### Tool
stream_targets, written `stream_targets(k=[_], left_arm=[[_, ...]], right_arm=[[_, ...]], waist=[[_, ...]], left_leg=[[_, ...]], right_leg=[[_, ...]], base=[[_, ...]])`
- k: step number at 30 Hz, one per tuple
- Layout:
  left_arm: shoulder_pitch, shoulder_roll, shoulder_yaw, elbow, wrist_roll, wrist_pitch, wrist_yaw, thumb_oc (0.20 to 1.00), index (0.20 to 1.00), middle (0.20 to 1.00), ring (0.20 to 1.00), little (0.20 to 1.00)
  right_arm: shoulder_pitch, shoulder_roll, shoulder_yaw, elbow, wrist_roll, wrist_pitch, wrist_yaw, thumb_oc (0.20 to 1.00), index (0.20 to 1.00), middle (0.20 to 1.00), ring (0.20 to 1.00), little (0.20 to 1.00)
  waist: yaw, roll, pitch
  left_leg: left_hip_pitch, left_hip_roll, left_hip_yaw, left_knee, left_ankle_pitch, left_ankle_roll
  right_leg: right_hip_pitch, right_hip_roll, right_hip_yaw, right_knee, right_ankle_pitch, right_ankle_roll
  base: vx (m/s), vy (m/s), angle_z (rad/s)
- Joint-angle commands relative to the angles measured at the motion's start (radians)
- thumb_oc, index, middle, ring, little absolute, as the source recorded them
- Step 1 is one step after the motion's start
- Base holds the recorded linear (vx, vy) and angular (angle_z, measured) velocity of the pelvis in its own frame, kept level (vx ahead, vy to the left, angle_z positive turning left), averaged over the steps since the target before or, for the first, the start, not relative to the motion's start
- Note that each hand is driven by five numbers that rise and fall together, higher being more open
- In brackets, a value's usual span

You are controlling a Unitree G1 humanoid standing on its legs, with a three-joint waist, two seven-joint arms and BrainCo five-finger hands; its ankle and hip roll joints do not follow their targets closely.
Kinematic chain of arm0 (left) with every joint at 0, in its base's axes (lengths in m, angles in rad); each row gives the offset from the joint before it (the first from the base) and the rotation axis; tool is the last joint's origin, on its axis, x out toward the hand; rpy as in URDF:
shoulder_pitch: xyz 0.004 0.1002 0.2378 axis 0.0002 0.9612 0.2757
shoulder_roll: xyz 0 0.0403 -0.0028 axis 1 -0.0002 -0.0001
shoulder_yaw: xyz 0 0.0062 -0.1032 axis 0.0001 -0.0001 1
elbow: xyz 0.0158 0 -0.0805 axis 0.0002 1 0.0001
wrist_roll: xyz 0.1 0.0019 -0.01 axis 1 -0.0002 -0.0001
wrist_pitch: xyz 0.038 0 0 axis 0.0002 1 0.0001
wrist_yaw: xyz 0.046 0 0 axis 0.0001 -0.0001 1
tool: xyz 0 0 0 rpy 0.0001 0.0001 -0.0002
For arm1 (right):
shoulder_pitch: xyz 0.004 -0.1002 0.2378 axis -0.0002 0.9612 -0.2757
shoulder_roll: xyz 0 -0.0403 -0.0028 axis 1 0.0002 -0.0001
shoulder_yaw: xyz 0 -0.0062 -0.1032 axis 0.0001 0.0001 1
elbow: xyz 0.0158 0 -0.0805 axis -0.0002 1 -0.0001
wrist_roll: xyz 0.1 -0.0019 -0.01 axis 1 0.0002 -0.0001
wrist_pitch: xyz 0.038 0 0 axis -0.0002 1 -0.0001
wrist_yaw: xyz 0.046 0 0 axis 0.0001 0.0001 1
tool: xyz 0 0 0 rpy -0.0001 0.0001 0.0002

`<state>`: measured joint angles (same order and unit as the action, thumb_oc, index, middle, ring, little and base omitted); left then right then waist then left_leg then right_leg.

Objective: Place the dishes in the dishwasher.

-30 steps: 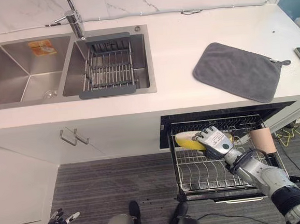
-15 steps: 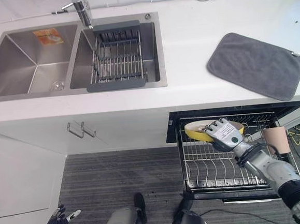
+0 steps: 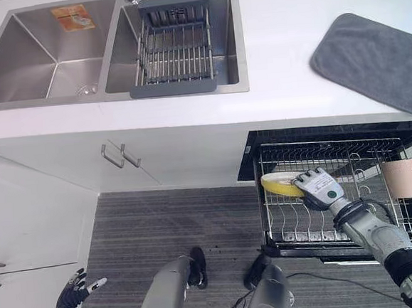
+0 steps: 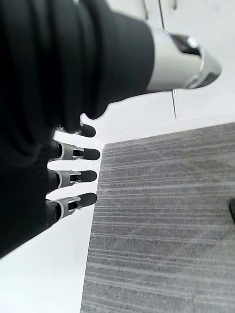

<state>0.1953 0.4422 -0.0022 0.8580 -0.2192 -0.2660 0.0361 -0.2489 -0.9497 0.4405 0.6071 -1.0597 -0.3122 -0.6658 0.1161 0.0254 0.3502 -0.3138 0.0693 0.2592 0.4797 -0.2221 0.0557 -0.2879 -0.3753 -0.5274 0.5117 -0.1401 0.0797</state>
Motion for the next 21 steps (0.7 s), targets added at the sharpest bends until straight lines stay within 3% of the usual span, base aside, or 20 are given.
stream_targets(k=[1,8,21], left_arm=[[0.03,0.055,-0.021,-0.039,-0.046,-0.028,0.002,1.0,1.0,1.0,1.0,1.0],[0.02,0.072,-0.028,-0.07,-0.059,-0.025,0.001,1.0,1.0,1.0,1.0,1.0],[0.011,0.105,-0.035,-0.13,-0.119,-0.02,-0.017,1.0,1.0,1.0,1.0,1.0]], right_arm=[[-0.106,-0.02,0.053,-0.005,0.019,0.03,-0.047,0.2,0.2,0.2,0.2,0.2],[-0.154,-0.016,0.061,0.053,0.113,0.103,-0.034,0.2,0.2,0.2,0.2,0.2],[-0.268,-0.087,0.09,0.164,0.175,0.15,0.07,0.2,0.2,0.2,0.2,0.2]], waist=[[0.035,0.004,-0.031],[0.047,0.018,-0.008],[0.058,0.061,0.042]], left_leg=[[0.11,0.046,0.034,-0.068,-0.06,-0.045],[0.07,0.049,0.028,-0.041,-0.059,-0.043],[-0.019,0.059,0.021,-0.013,-0.036,-0.055]], right_leg=[[-0.055,-0.052,0.054,0.086,-0.06,0.086],[-0.094,-0.072,0.061,0.116,-0.048,0.096],[-0.164,-0.091,0.08,0.134,-0.039,0.099]], base=[[0.0,0.0,0.0],[-0.01,-0.01,0.0],[-0.05,-0.029,0.0]])
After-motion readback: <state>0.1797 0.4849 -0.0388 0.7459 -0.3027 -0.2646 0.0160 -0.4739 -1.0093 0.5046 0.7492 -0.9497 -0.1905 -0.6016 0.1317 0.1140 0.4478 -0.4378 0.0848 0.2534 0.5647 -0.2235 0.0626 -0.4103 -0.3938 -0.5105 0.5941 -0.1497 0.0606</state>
